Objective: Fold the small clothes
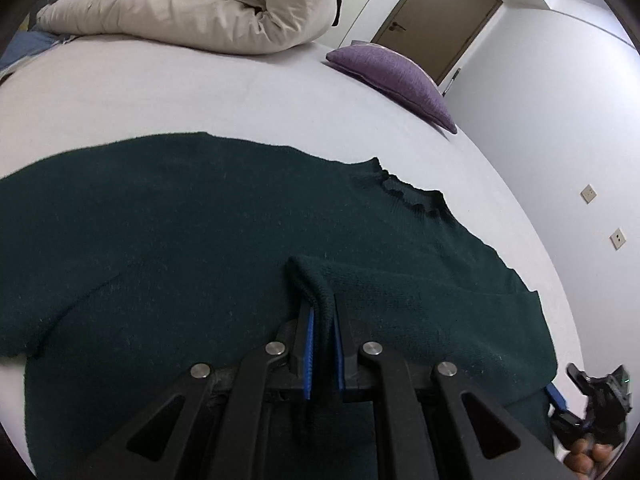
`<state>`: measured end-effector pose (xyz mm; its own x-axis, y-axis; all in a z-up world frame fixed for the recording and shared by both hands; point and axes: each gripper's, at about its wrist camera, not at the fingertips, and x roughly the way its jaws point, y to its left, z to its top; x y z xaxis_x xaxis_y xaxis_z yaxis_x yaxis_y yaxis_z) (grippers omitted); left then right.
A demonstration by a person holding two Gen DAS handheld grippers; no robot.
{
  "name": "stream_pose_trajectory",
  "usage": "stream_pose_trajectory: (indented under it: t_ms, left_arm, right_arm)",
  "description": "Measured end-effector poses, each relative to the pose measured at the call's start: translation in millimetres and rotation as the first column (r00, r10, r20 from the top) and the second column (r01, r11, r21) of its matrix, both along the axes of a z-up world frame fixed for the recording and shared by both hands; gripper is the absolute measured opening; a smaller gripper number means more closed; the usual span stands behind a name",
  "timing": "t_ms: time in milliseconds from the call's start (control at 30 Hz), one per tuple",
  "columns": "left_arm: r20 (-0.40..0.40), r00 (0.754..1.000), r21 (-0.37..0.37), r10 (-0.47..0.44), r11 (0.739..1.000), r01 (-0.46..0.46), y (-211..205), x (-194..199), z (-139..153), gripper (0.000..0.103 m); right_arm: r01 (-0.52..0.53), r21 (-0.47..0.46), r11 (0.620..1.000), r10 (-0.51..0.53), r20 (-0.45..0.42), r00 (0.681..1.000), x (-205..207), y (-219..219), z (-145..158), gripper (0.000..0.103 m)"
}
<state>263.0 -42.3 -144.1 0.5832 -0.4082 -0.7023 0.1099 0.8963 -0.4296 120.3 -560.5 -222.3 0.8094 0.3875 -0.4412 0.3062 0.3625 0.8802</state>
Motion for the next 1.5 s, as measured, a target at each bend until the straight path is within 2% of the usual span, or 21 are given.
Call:
stream_pose_trajectory:
  t_ms: [67, 133, 233, 367, 433, 500, 533, 600, 667, 833, 900, 967, 1133, 1200, 1267, 1300, 1333, 1367, 1433, 1467, 1500]
  left_arm:
    - [0.008, 1.0, 0.0, -0.001, 1.0, 0.001, 2, -3, -3, 0.012]
    - [0.008, 1.0, -0.031, 0.006, 0.999, -0.005, 5, -3, -6, 0.013]
    - [0.014, 1.0, -0.048, 0.007, 0.999, -0.007, 7, -2, -5, 0.013]
    - [0.075, 0.997, 0.056, -0.008, 0.998, 0.004, -3, -2, 6, 0.012]
    - [0.095, 0.995, 0.073, -0.015, 0.997, 0.008, -5, -1, 9, 0.012]
    - [0.115, 0.993, 0.074, -0.006, 0.997, -0.002, -2, 0, 10, 0.012]
    - [0.111, 0.994, 0.066, -0.003, 0.998, -0.004, 0, 2, 9, 0.012]
    - [0.096, 0.995, 0.048, 0.007, 0.999, -0.012, 4, 5, 1, 0.012]
    - [0.089, 0.996, 0.032, 0.012, 0.999, -0.015, 6, 6, 0, 0.011]
    - [0.144, 0.99, 0.076, 0.001, 0.997, -0.013, -1, 2, 13, 0.011]
    - [0.112, 0.994, 0.101, -0.001, 0.995, -0.011, -3, 6, 5, 0.011]
    - [0.078, 0.997, 0.066, 0.011, 0.998, -0.016, 3, 10, -5, 0.013]
    - [0.067, 0.998, -0.019, 0.012, 1.0, -0.011, 13, 12, -12, 0.015]
    - [0.073, 0.997, -0.054, 0.018, 0.998, -0.014, 18, 9, -11, 0.017]
    - [0.088, 0.995, -0.063, 0.037, 0.998, -0.032, 21, 6, -8, 0.031]
    - [0.09, 0.995, -0.062, 0.04, 0.997, -0.034, 21, 5, -5, 0.035]
    - [0.088, 0.995, -0.057, 0.037, 0.998, -0.032, 21, 5, -4, 0.044]
    - [0.084, 0.996, -0.049, 0.029, 0.998, -0.025, 20, 5, -1, 0.052]
    - [0.076, 0.997, 0.001, 0.021, 1.0, -0.021, 17, 4, 6, 0.062]
    - [0.075, 0.997, 0.03, 0.026, 0.999, -0.028, 19, 1, 10, 0.071]
    - [0.073, 0.997, 0.056, 0.039, 0.998, -0.043, 23, -3, 16, 0.076]
  right_arm:
    - [-0.028, -0.045, 0.999, 0.026, -0.035, 0.999, -5, 0, 13, 0.041]
    - [-0.034, -0.149, 0.988, 0.031, -0.024, 0.999, -6, 1, 38, 0.041]
    - [-0.043, -0.317, 0.947, 0.035, -0.031, 0.999, 16, 5, 68, 0.041]
    - [-0.118, -0.431, 0.895, 0.075, -0.116, 0.99, 76, 5, 70, 0.041]
    - [-0.16, -0.475, 0.865, 0.092, -0.162, 0.982, 107, 8, 64, 0.041]
    - [-0.189, -0.485, 0.854, 0.086, -0.226, 0.97, 130, 6, 48, 0.035]
    - [-0.187, -0.492, 0.85, 0.084, -0.223, 0.971, 136, 5, 43, 0.032]
    - [-0.196, -0.545, 0.815, 0.086, -0.221, 0.972, 145, 7, 43, 0.014]
    - [-0.197, -0.572, 0.796, 0.087, -0.213, 0.973, 145, 7, 43, 0.008]
    - [-0.12, -0.591, 0.798, 0.029, -0.161, 0.987, 130, 0, 45, 0.006]
    - [-0.093, -0.582, 0.808, 0.004, -0.151, 0.988, 126, -3, 41, 0.005]
    - [-0.086, -0.573, 0.815, 0.001, -0.147, 0.989, 128, -8, 32, 0.004]
    - [-0.087, -0.542, 0.836, 0.011, -0.141, 0.99, 130, -16, 25, 0.005]
    - [-0.095, -0.563, 0.821, -0.003, -0.171, 0.985, 125, -10, 38, 0.013]
    - [-0.06, -0.627, 0.776, -0.023, -0.123, 0.992, 104, 5, 61, 0.013]
    - [-0.059, -0.639, 0.767, -0.002, -0.094, 0.996, 95, 16, 68, 0.013]
    - [-0.072, -0.648, 0.758, 0.02, -0.088, 0.996, 90, 26, 70, 0.013]
    - [-0.103, -0.667, 0.737, 0.052, -0.096, 0.994, 86, 39, 70, 0.013]
    - [-0.195, -0.714, 0.672, 0.11, -0.164, 0.98, 88, 63, 53, 0.02]
    - [-0.247, -0.714, 0.655, 0.125, -0.22, 0.967, 93, 69, 38, 0.02]
    - [-0.241, -0.717, 0.654, 0.124, -0.213, 0.969, 95, 68, 34, 0.02]
